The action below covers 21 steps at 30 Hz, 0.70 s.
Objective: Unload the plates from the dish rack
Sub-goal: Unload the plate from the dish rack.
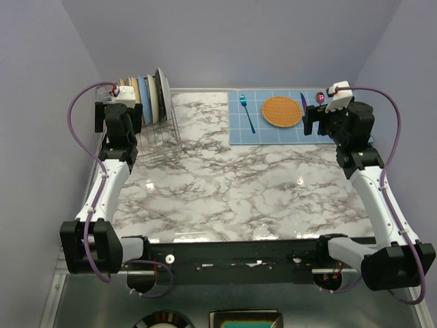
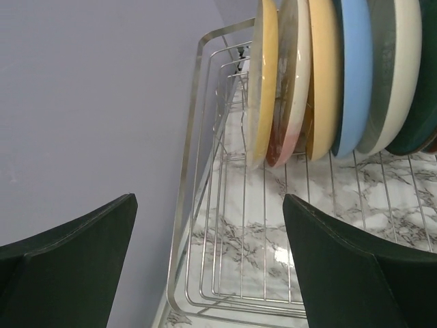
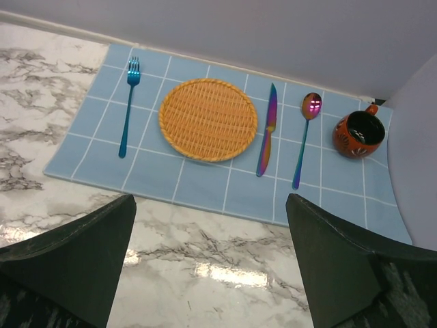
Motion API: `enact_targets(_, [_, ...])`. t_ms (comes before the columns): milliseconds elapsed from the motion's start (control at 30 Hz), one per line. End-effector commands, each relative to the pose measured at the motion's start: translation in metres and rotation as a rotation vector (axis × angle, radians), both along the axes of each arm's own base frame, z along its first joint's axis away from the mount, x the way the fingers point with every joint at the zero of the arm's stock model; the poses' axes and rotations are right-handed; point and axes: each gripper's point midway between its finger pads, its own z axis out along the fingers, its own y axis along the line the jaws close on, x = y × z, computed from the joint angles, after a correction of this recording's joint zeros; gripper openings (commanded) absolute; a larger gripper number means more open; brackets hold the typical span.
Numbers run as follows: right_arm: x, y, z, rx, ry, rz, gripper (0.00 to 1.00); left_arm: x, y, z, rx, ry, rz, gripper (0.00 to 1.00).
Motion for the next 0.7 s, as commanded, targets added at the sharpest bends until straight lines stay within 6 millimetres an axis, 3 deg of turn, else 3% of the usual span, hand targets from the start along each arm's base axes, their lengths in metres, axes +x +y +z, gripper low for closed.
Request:
enact_targets(0, [-0.003, 0.005, -0.004, -0.013, -0.002, 0.034, 1.00, 0.008, 0.007, 0.006, -0.010, 0.005, 0.014, 0.96])
enact_targets(133, [-0.001, 0.003, -0.005, -0.018, -0.004, 0.029, 1.00, 0.009, 0.014, -0.003, 0.014, 0.027, 0.029, 0.96])
enact_targets(367, [-0.001, 0.002, -0.004, -0.018, -0.006, 0.021, 1.00, 0.035, 0.028, -0.030, -0.033, 0.091, 0.019, 0.89])
enact_targets(533, [-0.002, 0.003, -0.004, -0.015, -0.009, 0.030, 1.00, 0.054, 0.042, -0.030, -0.040, 0.089, 0.016, 0.88])
enact_targets(667, [-0.001, 0.005, -0.006, -0.014, -0.001, 0.036, 1.00, 0.068, 0.040, -0.038, -0.054, 0.103, -0.024, 0.84])
